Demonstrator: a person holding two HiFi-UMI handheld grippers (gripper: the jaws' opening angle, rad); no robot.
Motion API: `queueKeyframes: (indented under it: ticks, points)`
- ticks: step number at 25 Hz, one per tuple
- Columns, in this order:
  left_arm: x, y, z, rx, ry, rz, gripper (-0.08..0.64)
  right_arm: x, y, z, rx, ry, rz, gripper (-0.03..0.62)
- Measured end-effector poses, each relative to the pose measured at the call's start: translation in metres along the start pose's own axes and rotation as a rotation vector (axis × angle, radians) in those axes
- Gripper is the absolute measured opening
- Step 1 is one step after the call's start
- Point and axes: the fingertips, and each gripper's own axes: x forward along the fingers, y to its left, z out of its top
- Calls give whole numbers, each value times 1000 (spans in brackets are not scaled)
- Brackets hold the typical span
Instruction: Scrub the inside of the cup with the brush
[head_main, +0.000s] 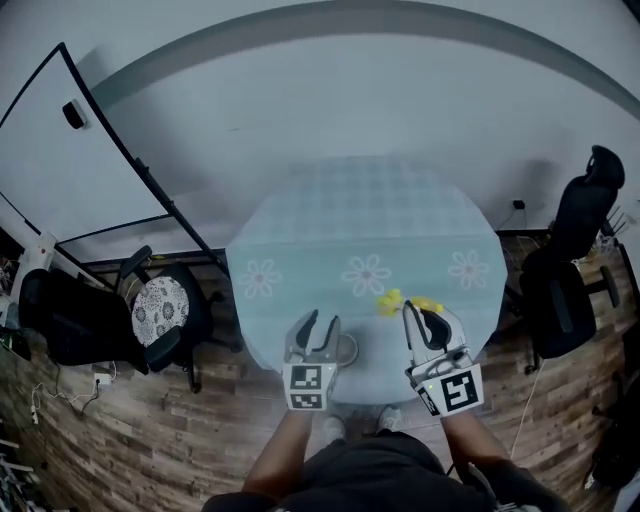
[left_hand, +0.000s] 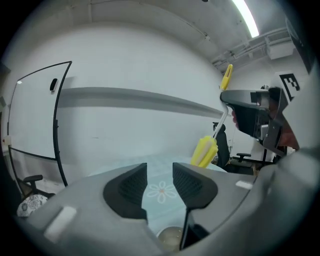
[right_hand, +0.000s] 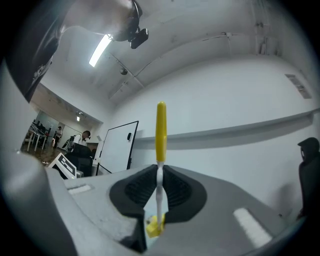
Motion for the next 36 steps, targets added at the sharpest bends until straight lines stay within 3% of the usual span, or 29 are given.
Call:
queueKeyframes:
  ticks: [5, 6, 11, 20, 36]
  points:
    - [-13, 4, 21, 14, -32, 3, 13, -8, 13, 14, -33, -11, 1, 38]
    - [-15, 5, 23, 11, -34, -5, 6, -8, 15, 16, -34, -13, 0, 38]
    - [-23, 12, 27, 8, -25, -19, 6, -6, 26, 21, -54, -14, -3, 38]
    - [-34, 33, 32, 57, -60, 53, 6, -8, 37, 14, -53, -6, -36, 37]
    - [-60, 55, 21, 65, -64, 32, 8, -10, 60, 4, -62, 29, -78, 38]
